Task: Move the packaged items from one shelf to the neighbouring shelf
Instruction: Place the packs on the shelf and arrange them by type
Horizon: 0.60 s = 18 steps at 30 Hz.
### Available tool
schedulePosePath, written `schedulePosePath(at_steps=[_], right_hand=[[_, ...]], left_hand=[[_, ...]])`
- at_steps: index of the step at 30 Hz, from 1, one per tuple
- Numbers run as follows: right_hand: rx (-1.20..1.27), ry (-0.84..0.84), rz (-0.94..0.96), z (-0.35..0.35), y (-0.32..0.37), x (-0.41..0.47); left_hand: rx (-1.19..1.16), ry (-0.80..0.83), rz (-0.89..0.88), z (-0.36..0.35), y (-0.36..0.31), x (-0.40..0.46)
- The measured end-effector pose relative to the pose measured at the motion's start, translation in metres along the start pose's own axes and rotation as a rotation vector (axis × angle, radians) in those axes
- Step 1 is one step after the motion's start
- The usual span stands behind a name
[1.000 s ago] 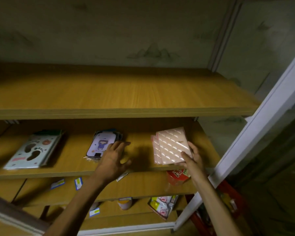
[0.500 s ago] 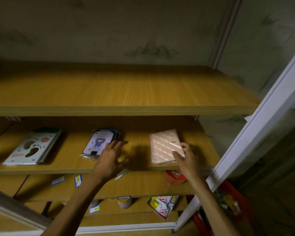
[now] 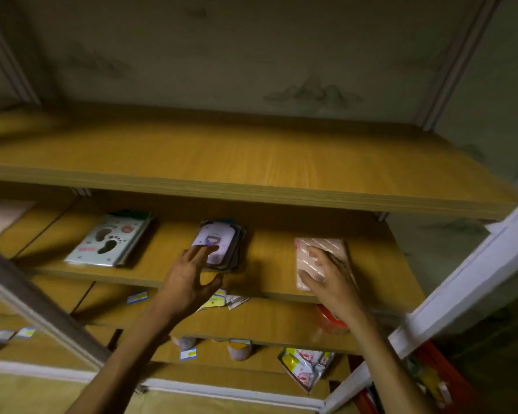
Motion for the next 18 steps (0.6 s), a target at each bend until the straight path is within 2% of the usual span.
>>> schedulePosePath(at_steps=[8,18], right_hand=[[-0.11,0.123,0.244,-0.086,0.118,0.028],[-0.092,0.346,0.418,-0.266,0.295,0.017]], left_hand=[[0.013,-0.056,0.187,0.06,0.086,-0.072],[0.016,-0.171,0.409,0.157,0.245,-0.214]])
Point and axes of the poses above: each hand's wrist, its own x-axis towards the middle knuckle, its own z-axis out of the back of the hand, y = z × x, the point moved 8 cm from there along x, towards the middle knuckle, and after that the axes turned 6 degrees about y, right-handed, at the moved point
